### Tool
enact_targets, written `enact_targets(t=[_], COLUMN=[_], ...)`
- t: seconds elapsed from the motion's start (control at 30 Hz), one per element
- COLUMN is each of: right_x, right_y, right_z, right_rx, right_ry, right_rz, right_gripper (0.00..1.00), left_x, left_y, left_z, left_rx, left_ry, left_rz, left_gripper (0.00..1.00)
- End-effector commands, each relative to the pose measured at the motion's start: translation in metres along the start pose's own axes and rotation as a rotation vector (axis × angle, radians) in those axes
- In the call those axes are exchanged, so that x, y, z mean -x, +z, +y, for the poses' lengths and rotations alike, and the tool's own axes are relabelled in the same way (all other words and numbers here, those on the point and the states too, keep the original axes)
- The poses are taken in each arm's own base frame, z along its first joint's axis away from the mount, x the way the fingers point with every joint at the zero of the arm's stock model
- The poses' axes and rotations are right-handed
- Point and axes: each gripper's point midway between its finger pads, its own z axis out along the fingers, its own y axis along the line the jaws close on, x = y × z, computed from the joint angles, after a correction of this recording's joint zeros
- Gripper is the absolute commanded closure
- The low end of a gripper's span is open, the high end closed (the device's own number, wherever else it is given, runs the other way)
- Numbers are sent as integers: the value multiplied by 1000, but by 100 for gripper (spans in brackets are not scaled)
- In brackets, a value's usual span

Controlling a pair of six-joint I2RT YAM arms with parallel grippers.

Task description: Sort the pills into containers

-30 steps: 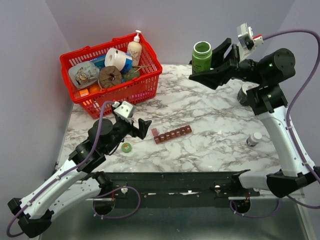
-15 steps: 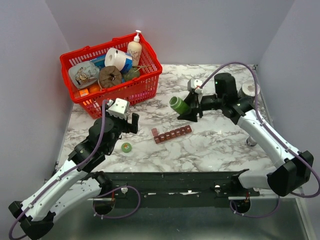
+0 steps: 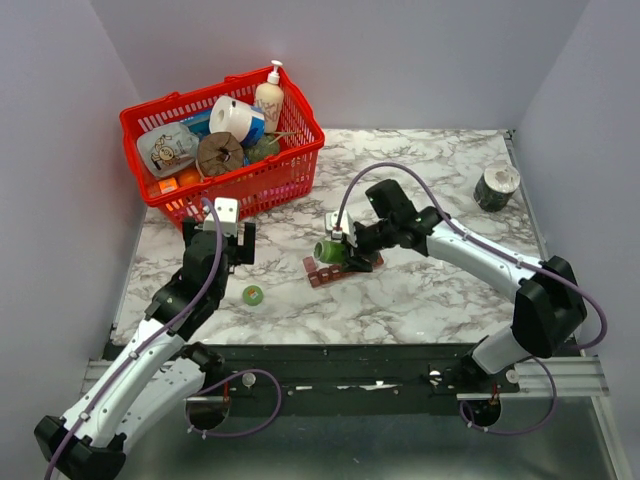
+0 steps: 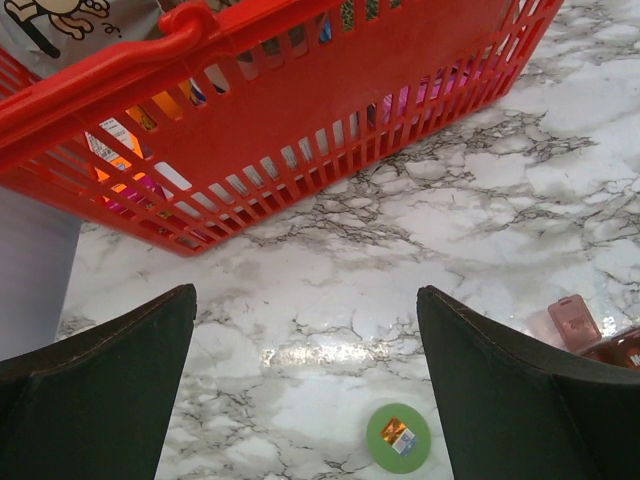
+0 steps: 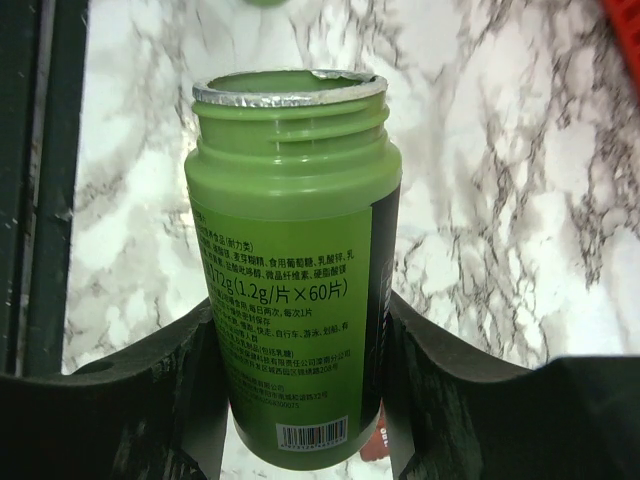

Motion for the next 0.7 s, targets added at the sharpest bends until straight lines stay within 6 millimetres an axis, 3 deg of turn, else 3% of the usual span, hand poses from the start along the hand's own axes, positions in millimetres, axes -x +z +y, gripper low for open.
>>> enact_targets(t=[0.0, 0.2, 0.3, 0.67], right_x=[-20, -43, -52, -69], right_y=[5, 17, 21, 34], right_z=[-10, -11, -9, -8], right_rx=[-38, -19, -7, 19], right_ry=[-41, -30, -21, -42], right_rz=[120, 231, 279, 424], right_gripper=[99, 99, 99, 99], left_x=[8, 6, -1, -2], left_y=[0, -1, 2, 7], left_z=[10, 18, 33, 58], left_rx=[49, 82, 168, 238], left_ry=[-26, -44, -66, -164], left_rz=[-68, -72, -37, -27], left_gripper=[1, 1, 1, 1])
